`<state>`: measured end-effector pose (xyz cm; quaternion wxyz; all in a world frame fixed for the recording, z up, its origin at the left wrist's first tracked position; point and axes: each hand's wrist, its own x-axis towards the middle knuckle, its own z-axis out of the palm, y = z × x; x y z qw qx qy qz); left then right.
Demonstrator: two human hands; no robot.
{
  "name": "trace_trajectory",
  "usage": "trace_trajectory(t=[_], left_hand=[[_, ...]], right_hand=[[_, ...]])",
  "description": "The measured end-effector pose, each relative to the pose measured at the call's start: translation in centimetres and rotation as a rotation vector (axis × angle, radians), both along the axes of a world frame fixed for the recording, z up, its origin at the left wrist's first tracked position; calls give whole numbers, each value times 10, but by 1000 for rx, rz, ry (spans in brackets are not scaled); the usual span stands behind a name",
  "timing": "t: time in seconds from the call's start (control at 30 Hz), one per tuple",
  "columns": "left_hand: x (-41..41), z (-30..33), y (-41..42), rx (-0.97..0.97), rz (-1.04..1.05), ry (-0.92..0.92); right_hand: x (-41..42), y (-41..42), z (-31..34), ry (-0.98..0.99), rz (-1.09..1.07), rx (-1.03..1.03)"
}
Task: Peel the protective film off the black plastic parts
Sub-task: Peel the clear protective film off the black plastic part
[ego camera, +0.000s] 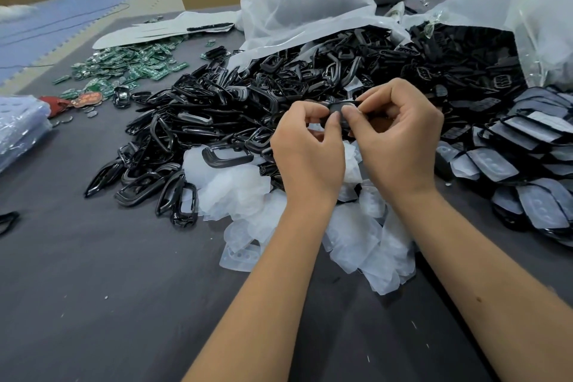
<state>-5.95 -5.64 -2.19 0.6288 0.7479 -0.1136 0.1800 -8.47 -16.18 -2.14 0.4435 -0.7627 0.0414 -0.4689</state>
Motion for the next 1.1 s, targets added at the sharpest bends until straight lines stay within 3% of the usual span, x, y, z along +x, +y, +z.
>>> trace_trajectory(t=[0.17, 0.27, 0.57, 0.87, 1.1], left_hand=[[1, 2, 3, -121, -37, 104], [8, 4, 11, -196, -197, 203], [18, 4, 27, -280, -410, 246], [20, 2, 29, -297, -432, 241], [15, 0, 26, -307, -469, 262]], right_hand=[[0, 0, -1, 3, 4, -22], [0, -1, -1, 12, 33, 25], [0, -4, 0, 74, 135, 151], [-1, -4, 4, 233, 305, 575], [-3, -3, 6, 267, 370, 626]])
